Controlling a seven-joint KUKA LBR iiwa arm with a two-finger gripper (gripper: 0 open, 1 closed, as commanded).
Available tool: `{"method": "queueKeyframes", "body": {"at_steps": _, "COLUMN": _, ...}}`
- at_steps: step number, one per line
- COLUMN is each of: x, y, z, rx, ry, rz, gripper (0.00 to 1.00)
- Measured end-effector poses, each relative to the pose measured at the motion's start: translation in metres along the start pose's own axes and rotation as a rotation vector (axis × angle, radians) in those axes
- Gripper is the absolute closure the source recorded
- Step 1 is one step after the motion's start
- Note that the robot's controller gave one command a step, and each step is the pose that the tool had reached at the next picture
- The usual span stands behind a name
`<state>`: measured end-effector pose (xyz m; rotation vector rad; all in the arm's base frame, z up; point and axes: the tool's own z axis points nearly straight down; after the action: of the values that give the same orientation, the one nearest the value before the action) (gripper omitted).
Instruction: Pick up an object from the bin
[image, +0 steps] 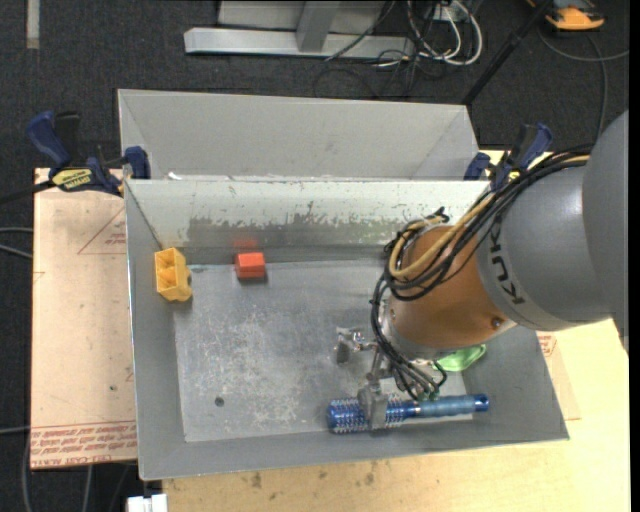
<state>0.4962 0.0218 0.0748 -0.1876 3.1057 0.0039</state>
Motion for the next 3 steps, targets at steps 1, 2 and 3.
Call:
{"method": "queueKeyframes", "body": {"at_steps": 1, "x": -0.002, "y": -0.099, "z": -0.003, "rx": -0.004, "ry": 0.008, "rz": 0.271, "gripper": 0.0}}
{"method": "queueKeyframes", "body": {"at_steps": 2, "x": -0.115, "y": -0.169, "z": -0.022, "rx": 0.005, "ry": 0.018, "rz": 0.155, "gripper": 0.0}}
{"method": "queueKeyframes", "body": {"at_steps": 3, "x": -0.113, "y": -0.167, "z": -0.021, "rx": 0.002, "ry": 0.022, "rz": 0.155, "gripper": 1.0}}
